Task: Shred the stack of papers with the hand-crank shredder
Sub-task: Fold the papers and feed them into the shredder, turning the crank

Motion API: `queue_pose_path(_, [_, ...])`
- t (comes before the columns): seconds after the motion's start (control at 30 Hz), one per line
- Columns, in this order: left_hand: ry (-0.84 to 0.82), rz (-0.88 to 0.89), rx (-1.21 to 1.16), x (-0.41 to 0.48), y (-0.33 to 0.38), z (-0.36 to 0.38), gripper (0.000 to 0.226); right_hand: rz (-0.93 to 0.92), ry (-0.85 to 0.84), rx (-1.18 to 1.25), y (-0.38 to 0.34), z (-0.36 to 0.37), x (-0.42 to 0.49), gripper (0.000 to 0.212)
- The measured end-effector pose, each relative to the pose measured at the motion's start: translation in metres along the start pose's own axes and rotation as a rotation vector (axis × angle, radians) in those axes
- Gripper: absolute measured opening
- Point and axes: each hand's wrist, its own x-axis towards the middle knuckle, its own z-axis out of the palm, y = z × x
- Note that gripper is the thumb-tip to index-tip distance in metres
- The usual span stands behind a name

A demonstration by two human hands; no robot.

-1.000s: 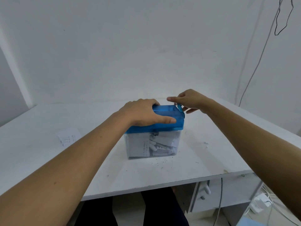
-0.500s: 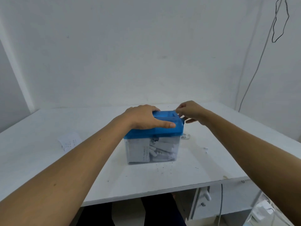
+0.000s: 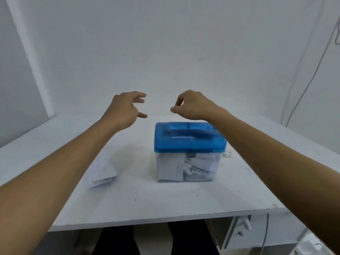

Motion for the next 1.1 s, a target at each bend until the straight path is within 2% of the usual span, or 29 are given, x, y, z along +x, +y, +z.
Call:
queue_pose_path(0.07, [0.03, -0.061, -0.028, -0.007, -0.034, -0.011, 0.065, -0.032, -0.014, -0.08, -0.03, 0.013, -0.005, 0.022])
queue_pose_path(0.2, [0.118, -0.211, -0.023, -0.029, -0.103, -0.029, 0.05, -0.18, 0.017, -0.158, -0.093, 0.041, -0.015, 0.022])
queue_pose_path(0.27, [0.099, -0.295, -0.048, -0.042, -0.129, -0.033, 0.056, -0.241, 0.012, -0.156, -0.118, 0.057, -0.019, 0.018])
queue_pose_path(0.43, [0.082, -0.393, 0.048, -0.072, -0.176, -0.044, 0.059, -0.257, -0.146, -0.134, -0.153, 0.124, -0.012, 0.016])
queue_pose_path(0.5, [0.059, -0.383, 0.065, -0.084, -0.185, -0.045, 0.058, -0.217, -0.229, -0.172, -0.152, 0.153, -0.009, 0.023])
queue_pose_path(0.63, [0.067, -0.329, 0.158, -0.101, -0.193, -0.04, 0.048, -0.128, -0.36, -0.29, -0.142, 0.2, -0.008, 0.063])
queue_pose_path(0.77, [-0.025, -0.224, 0.403, -0.101, -0.19, -0.031, 0.048, -0.051, -0.288, -0.049, -0.127, 0.221, -0.006, 0.061])
queue_pose_path(0.93, [-0.059, -0.211, 0.458, -0.101, -0.195, -0.03, 0.054, 0.04, -0.207, 0.308, -0.112, 0.228, -0.009, 0.07])
queue_pose_path(1.1, [-0.065, -0.207, 0.469, -0.1, -0.193, -0.03, 0.059, 0.089, -0.082, 0.541, -0.101, 0.228, -0.012, 0.051])
